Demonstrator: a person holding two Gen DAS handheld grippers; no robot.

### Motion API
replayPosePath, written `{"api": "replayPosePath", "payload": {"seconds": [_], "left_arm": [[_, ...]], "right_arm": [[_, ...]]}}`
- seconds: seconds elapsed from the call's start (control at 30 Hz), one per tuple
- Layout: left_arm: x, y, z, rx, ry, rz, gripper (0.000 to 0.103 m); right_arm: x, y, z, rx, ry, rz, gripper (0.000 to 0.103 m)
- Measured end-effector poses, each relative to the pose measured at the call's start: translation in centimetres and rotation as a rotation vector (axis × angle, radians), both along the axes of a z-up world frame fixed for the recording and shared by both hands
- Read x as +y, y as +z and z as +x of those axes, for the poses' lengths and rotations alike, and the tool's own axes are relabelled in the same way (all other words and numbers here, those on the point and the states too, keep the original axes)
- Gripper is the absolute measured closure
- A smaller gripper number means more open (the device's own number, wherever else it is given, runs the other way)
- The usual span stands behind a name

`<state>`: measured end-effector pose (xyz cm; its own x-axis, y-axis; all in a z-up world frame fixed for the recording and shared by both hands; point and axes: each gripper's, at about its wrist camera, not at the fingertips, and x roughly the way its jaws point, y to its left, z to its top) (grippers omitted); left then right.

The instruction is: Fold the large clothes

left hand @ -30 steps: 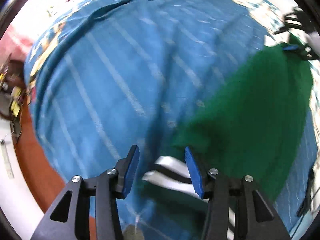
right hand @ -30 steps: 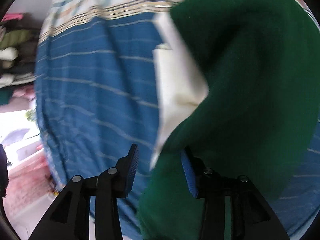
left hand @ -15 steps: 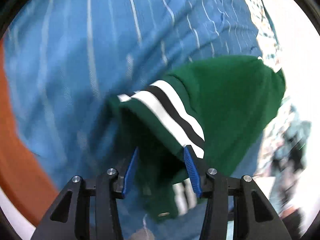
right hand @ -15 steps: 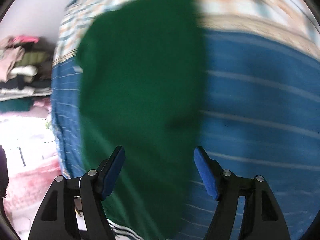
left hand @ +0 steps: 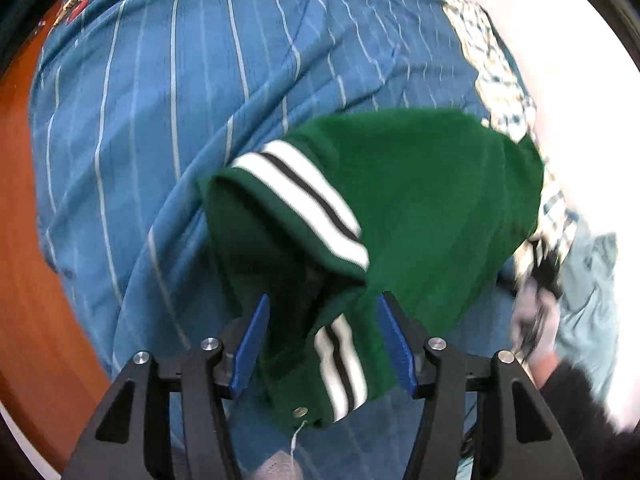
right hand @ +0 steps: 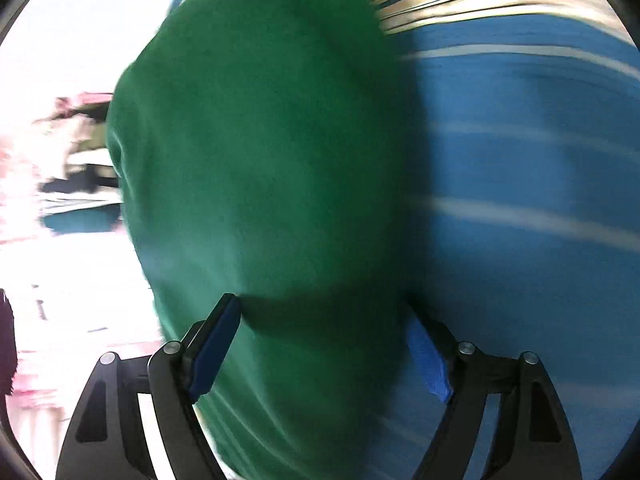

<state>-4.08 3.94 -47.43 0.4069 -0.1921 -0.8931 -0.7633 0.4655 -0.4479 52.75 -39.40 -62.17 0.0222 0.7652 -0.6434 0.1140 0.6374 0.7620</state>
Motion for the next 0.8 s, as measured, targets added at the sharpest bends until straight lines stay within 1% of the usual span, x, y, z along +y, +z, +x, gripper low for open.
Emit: {"api": "replayPosePath", "payload": {"seconds": [0.03,0.07,0.1,0.13,0.17,0.2,0.23,0.3,0.4,0.47,0.5,0.53,0.6,0.67,0.7,0.73,0.77,0.8], "left_arm": [[-0.5,-0.6,-0.2,0.013,0.009,-0.006,0.05],[-0.9,-1.1,-0.4,0.013,0.024,-0.02,0.05],[-1.2,-1.7,-0.4,0.009,0.038,-0.036,0.05],[-1.5,-2.1,-0.3,0.012,0.054,-0.04,0.05],[-1.7,-2.6,-0.1,0.016,0.073,-0.034,0.05],[-1.9,-2.7,-0.1,0.02,0.086,-0.027,0.05],[-2.1,-2.6,-0.2,0.028,0.104,-0.017,0.05],[-2.8,-1.4,-1.0,0.024,0.13,-0.009,0.05],[-4.6,-0.3,-1.6,0.046,0.088,-0.013,0.05],[-6.2,-0.2,-2.5,0.054,0.066,-0.061,0.05],[-6.8,-0.4,-3.0,0.054,0.067,-0.088,0.05],[-7.7,-1.2,-3.4,0.053,0.078,-0.135,0.05],[-8.7,-2.7,-3.2,0.045,0.111,-0.209,0.05],[-9.1,-4.3,-2.8,-0.011,0.198,-0.285,0.05],[-8.9,-5.6,-2.1,-0.019,0.249,-0.317,0.05],[-8.5,-6.8,-1.8,-0.013,0.306,-0.33,0.05],[-8.0,-7.9,-1.8,-0.009,0.362,-0.343,0.05],[-7.5,-8.9,-1.9,-0.002,0.429,-0.358,0.052]], "right_arm": [[0.6,-0.2,0.5,-0.017,0.002,0.01,0.03],[1.5,-0.3,0.9,-0.035,0.017,-0.005,0.041],[2.1,-0.2,1.0,-0.046,0.019,-0.013,0.06],[2.1,-0.2,0.8,-0.046,0.001,-0.008,0.069],[1.3,0.0,0.1,-0.032,-0.059,0.024,0.078],[0.4,0.3,-0.8,-0.024,-0.11,0.048,0.084],[-0.6,0.8,-1.9,-0.017,-0.157,0.064,0.085],[-3.2,1.4,-4.5,0.025,-0.274,0.092,0.085],[-6.9,1.6,-9.1,0.107,-0.416,0.093,0.085],[-9.2,1.1,-12.0,0.165,-0.473,0.081,0.085],[-9.7,1.0,-13.1,0.181,-0.479,0.071,0.085],[-10.3,0.8,-13.8,0.19,-0.479,0.065,0.085],[-11.2,0.5,-14.8,0.2,-0.465,0.045,0.085],[-11.3,0.2,-15.3,0.193,-0.421,0.033,0.083],[-11.3,0.4,-15.0,0.184,-0.405,0.03,0.083],[-11.5,0.4,-15.0,0.178,-0.389,0.034,0.083],[-11.4,0.3,-14.9,0.177,-0.362,0.03,0.081],[-11.4,0.2,-14.7,0.175,-0.346,0.024,0.078]]}}
